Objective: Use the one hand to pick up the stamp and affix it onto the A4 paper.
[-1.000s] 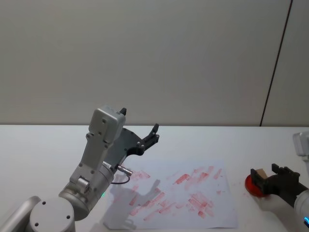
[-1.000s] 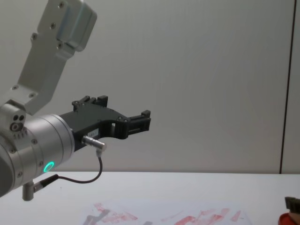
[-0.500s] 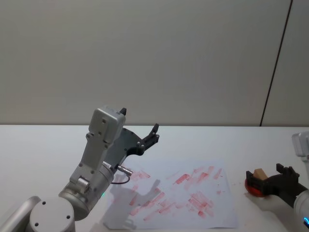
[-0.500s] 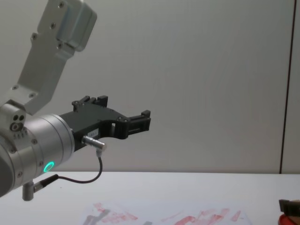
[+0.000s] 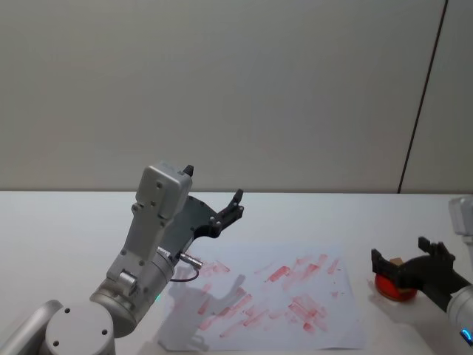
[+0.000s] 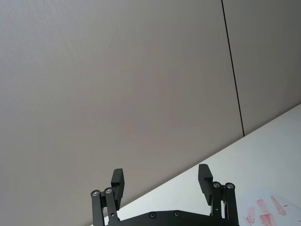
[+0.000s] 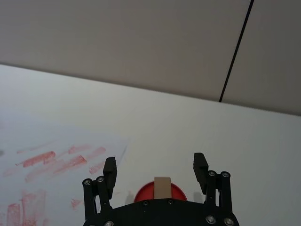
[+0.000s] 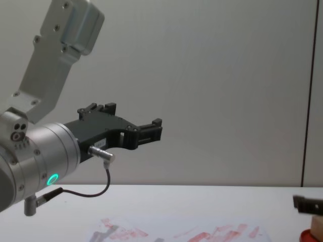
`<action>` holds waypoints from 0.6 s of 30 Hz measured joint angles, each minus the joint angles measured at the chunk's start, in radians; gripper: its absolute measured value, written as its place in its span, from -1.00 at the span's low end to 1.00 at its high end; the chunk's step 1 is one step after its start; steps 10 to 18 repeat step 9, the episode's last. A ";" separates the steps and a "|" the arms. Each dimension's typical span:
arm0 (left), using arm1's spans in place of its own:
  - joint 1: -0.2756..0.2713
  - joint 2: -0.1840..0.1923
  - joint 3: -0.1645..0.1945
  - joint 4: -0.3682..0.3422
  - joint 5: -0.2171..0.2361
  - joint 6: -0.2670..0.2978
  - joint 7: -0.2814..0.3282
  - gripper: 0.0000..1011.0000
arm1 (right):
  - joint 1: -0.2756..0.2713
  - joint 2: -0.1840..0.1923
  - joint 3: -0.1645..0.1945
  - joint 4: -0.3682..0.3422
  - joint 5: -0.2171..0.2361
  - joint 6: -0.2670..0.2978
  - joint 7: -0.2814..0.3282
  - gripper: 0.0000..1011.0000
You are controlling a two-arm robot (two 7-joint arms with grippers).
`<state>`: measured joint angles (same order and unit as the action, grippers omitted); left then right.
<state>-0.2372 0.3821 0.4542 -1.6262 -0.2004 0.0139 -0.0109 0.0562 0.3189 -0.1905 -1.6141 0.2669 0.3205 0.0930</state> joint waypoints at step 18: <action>0.000 0.000 0.000 0.000 0.000 0.000 0.000 0.98 | -0.030 0.008 -0.015 -0.065 0.009 -0.122 -0.012 0.98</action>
